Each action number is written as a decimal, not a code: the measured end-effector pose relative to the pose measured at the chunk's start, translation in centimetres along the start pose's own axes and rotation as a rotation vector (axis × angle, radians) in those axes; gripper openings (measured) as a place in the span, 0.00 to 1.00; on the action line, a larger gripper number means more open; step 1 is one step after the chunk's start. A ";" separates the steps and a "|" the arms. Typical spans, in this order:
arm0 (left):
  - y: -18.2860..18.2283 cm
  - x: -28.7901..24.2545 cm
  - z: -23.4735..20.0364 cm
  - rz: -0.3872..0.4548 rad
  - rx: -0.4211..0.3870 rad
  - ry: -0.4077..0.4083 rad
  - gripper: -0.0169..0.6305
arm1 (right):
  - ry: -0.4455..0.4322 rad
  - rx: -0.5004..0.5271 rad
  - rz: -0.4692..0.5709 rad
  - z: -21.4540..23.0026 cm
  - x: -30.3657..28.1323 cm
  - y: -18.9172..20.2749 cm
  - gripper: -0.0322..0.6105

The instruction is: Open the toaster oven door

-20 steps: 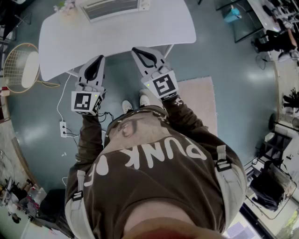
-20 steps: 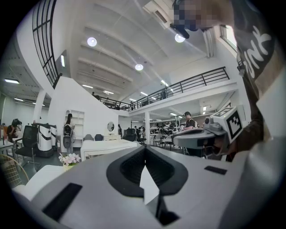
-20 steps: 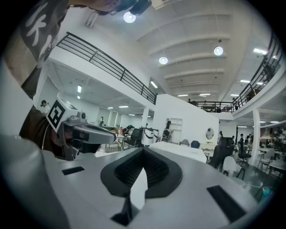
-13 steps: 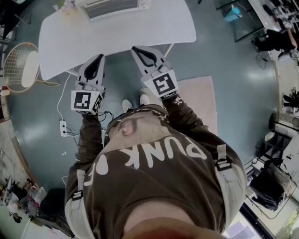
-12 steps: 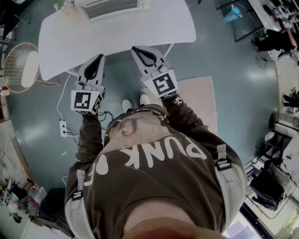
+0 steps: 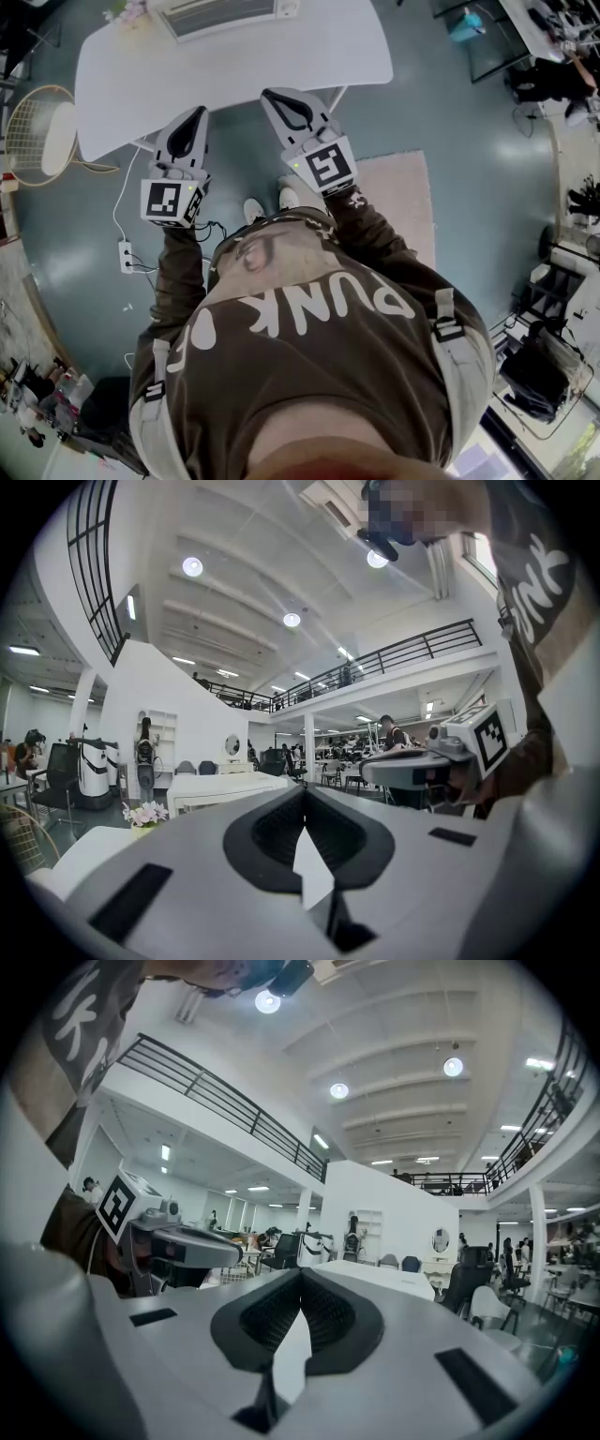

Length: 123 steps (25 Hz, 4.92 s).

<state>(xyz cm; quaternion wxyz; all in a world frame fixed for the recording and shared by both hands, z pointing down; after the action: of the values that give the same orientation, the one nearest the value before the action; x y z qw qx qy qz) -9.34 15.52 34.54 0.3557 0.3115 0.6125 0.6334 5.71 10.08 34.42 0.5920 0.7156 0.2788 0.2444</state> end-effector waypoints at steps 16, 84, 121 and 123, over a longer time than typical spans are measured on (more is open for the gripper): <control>-0.5 -3.5 1.4 -0.034 -0.016 -0.061 0.03 | -0.061 -0.028 -0.008 4.3 0.2 1.2 0.15; 3.8 -21.9 -25.3 -0.057 0.051 0.135 0.03 | 0.131 -0.278 -0.807 14.5 -22.4 17.7 0.15; 4.1 -20.7 -24.4 -0.091 0.057 0.125 0.03 | 0.141 -0.064 -1.093 10.8 -13.3 35.7 0.20; 4.2 -20.6 -24.7 -0.091 0.057 0.120 0.03 | 0.197 -0.066 -1.045 13.3 -12.0 35.7 0.18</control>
<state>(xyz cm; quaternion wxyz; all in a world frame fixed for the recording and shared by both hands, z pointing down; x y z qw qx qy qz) -18.77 -15.30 38.25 0.3378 0.2547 0.6639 0.6166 9.98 -12.71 66.94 0.6282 0.4359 0.6445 -0.0085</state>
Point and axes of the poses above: the fingertips, and each gripper's own axes: x backward along the fingers, z to its right, y out of its underside, the point moved 5 cm from there along x, backward along the fingers, and after that the axes turned 14 degrees about y, right-handed, at the moved point
